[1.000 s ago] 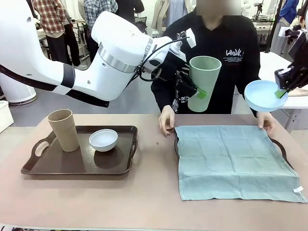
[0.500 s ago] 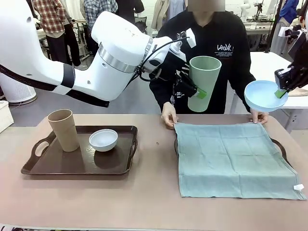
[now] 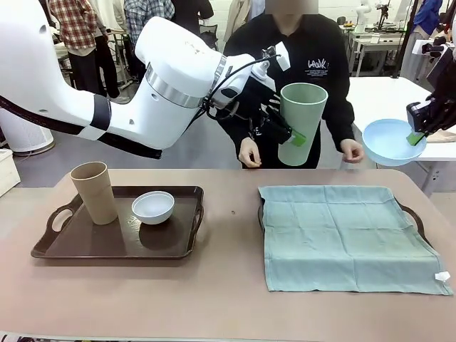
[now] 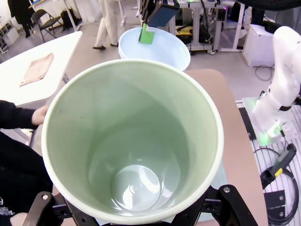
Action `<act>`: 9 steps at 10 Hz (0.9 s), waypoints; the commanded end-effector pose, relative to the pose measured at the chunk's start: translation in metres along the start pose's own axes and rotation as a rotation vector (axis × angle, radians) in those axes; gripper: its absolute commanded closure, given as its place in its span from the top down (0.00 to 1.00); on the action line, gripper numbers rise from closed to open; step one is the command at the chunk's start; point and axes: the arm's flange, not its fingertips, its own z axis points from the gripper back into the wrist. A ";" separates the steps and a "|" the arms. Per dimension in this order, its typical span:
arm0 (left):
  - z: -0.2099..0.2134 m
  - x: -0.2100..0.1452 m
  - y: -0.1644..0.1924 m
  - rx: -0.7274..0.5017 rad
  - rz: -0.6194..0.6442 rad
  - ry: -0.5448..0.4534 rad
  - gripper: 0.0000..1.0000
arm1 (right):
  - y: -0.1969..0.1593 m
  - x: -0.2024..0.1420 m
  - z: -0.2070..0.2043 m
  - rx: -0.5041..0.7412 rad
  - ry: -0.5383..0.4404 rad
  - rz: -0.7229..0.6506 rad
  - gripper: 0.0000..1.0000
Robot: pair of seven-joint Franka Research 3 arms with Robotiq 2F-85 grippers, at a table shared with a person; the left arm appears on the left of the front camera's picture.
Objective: Set up a tray with a mat and arrange the tableware.
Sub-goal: Place the Picnic Bowl and Reusable plastic cup back onto the Handle tray in front of the human's position.
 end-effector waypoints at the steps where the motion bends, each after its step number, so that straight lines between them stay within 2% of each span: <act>1: -0.010 -0.023 0.008 -0.027 0.048 0.007 0.85 | -0.011 0.003 -0.024 -0.006 0.048 -0.015 0.04; 2: -0.025 -0.050 0.015 -0.087 0.117 -0.021 0.85 | -0.022 0.003 -0.051 0.016 0.095 -0.025 0.04; 3: -0.040 -0.067 0.016 -0.188 0.171 -0.120 0.85 | -0.029 0.002 -0.074 0.035 0.130 -0.040 0.04; 4: -0.052 -0.081 0.016 -0.251 0.186 -0.122 0.85 | -0.035 0.000 -0.098 0.019 0.175 -0.044 0.04; 5: -0.059 -0.088 0.018 -0.270 0.217 -0.155 0.85 | -0.039 -0.002 -0.114 0.025 0.207 -0.056 0.04; 6: -0.056 -0.077 0.020 -0.232 0.243 -0.100 0.85 | -0.040 -0.003 -0.108 0.028 0.209 -0.094 0.04; 7: -0.064 -0.089 0.011 -0.239 0.197 -0.105 0.85 | -0.035 -0.008 -0.106 0.029 0.198 -0.067 0.04; 9: -0.070 -0.096 0.015 -0.257 0.221 -0.112 0.85 | -0.039 -0.009 -0.122 0.031 0.228 -0.079 0.04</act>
